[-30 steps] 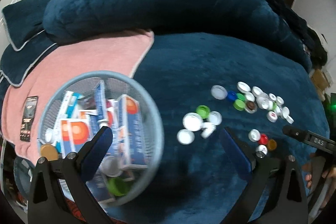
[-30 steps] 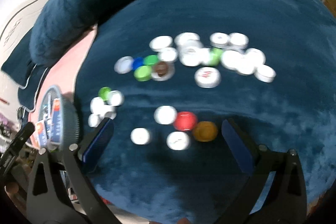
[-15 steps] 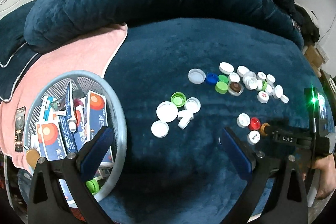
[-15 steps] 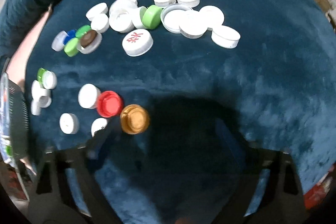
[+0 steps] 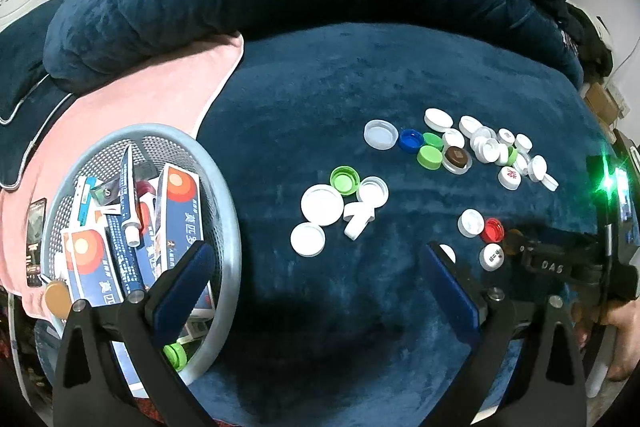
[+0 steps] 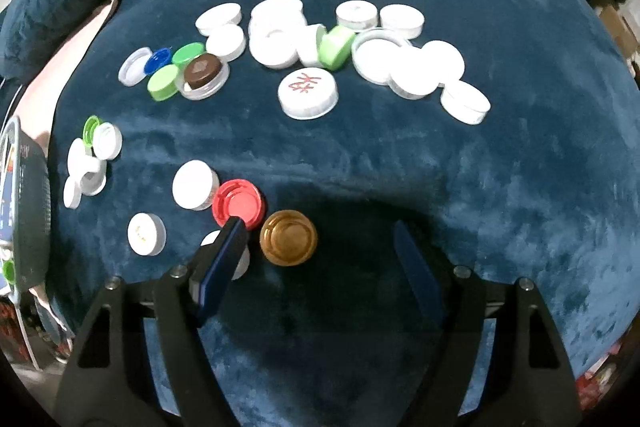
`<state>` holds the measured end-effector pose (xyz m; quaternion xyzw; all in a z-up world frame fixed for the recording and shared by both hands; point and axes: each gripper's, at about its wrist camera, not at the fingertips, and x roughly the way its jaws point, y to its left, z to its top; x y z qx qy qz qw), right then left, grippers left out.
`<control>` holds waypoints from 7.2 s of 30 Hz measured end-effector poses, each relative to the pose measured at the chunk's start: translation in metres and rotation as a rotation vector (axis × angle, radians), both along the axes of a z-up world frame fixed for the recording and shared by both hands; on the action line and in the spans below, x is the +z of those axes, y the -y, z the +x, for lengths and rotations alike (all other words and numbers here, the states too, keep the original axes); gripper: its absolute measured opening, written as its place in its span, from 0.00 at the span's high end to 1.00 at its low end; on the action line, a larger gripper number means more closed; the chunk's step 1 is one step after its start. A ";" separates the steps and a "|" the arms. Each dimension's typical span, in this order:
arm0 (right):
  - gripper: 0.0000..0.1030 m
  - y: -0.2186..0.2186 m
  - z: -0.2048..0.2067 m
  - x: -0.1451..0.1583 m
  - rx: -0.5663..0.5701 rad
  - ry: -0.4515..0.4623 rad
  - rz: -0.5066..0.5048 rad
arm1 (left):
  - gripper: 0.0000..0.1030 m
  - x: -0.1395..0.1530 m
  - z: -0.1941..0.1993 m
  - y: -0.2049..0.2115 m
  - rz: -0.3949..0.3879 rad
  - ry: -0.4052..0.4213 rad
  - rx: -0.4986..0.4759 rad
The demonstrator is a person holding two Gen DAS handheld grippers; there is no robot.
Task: Organize objects
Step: 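Move both open grippers back over the scattered caps, then grasp the brown cap with the right gripper while the left grasps a printed white cap, then carry both caps over the mesh basket and open both grippers, then move both open grippers back over the scattered caps, then grasp the red-printed white cap with the right gripper while the left grasps a white cap, then carry both caps over the mesh basket and open both grippers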
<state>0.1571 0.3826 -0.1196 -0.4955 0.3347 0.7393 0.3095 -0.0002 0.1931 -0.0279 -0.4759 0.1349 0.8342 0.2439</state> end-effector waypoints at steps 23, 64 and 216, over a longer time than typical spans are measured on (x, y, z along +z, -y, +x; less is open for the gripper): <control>0.69 -0.002 0.019 -0.007 -0.058 -0.008 -0.040 | 0.02 -0.075 0.032 -0.075 -0.022 0.143 -0.155; 0.69 0.109 -0.177 0.140 0.278 -0.416 -0.041 | 0.70 0.045 -0.056 0.166 0.232 -0.067 0.242; 0.00 0.142 -0.221 0.127 0.265 -0.375 -0.095 | 0.01 0.005 -0.067 0.232 0.171 -0.012 0.479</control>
